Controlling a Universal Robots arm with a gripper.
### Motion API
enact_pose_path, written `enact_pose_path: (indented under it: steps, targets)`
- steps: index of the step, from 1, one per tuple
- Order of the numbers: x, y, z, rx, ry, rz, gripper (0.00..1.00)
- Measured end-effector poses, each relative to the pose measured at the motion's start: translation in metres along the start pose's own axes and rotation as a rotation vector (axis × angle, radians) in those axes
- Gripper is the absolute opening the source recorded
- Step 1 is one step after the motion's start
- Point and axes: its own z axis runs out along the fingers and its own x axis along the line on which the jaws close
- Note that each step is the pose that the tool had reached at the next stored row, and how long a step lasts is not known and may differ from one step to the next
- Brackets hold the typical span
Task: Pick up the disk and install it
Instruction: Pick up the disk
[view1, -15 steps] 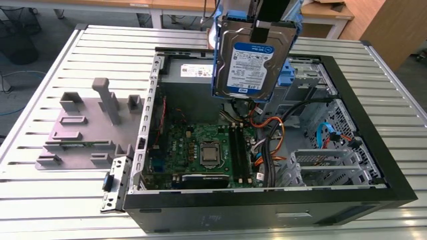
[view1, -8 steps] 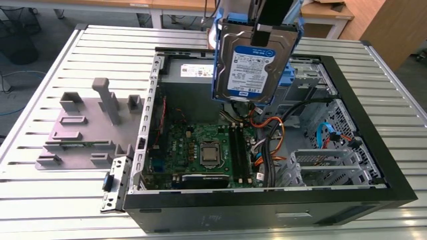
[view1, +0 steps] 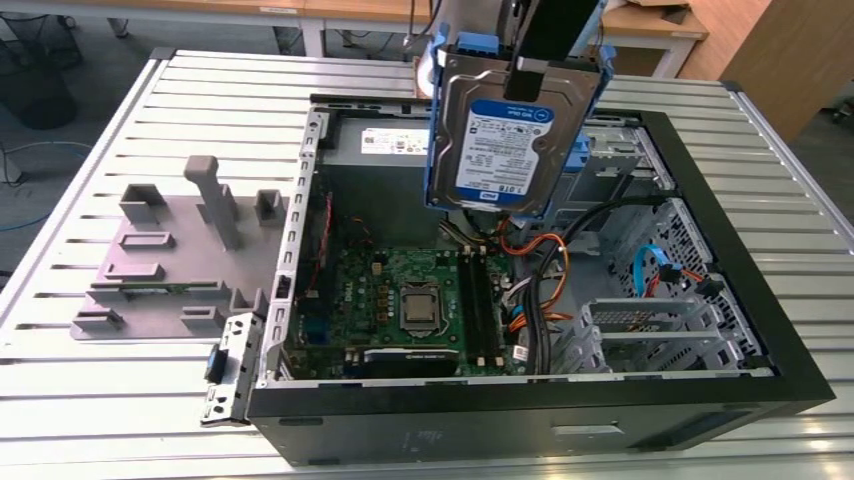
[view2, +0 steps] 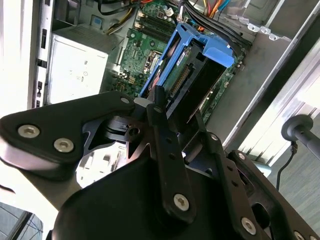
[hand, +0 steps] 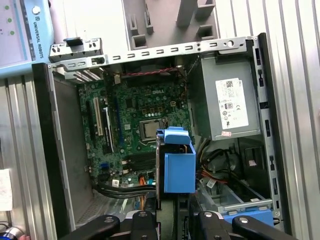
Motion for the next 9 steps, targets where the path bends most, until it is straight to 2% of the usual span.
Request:
enact_pose_path:
  steps: [9]
  targets:
    - [0.0123,-0.0023,-0.0001,0.0001,0.0000,0.007,0.35]
